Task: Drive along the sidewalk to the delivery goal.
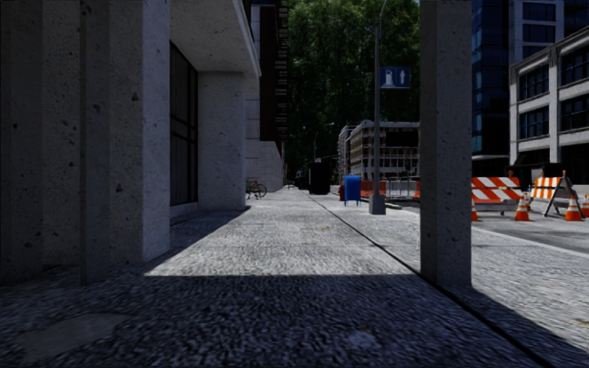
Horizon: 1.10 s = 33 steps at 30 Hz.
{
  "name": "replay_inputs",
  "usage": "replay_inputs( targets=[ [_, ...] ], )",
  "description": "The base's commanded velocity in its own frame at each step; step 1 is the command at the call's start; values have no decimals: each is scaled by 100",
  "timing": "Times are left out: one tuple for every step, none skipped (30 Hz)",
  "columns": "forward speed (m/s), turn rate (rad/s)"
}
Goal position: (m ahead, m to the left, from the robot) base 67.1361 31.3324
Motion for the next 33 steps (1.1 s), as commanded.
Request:
replay_inputs(
  targets=[
    [200,0],
    [200,0],
    [200,0],
    [200,0],
    [200,0],
    [200,0],
    [200,0],
    [200,0],
    [200,0],
    [200,0],
    [200,0],
    [200,0],
    [200,0],
    [200,0],
    [200,0],
    [200,0],
    [200,0],
    [200,0],
    [200,0],
    [200,0],
    [200,0],
    [200,0],
    [200,0],
    [200,0],
    [200,0],
    [200,0],
    [200,0],
    [200,0],
    [200,0],
    [200,0],
    [200,0],
    [200,0],
    [200,0]
  ],
)
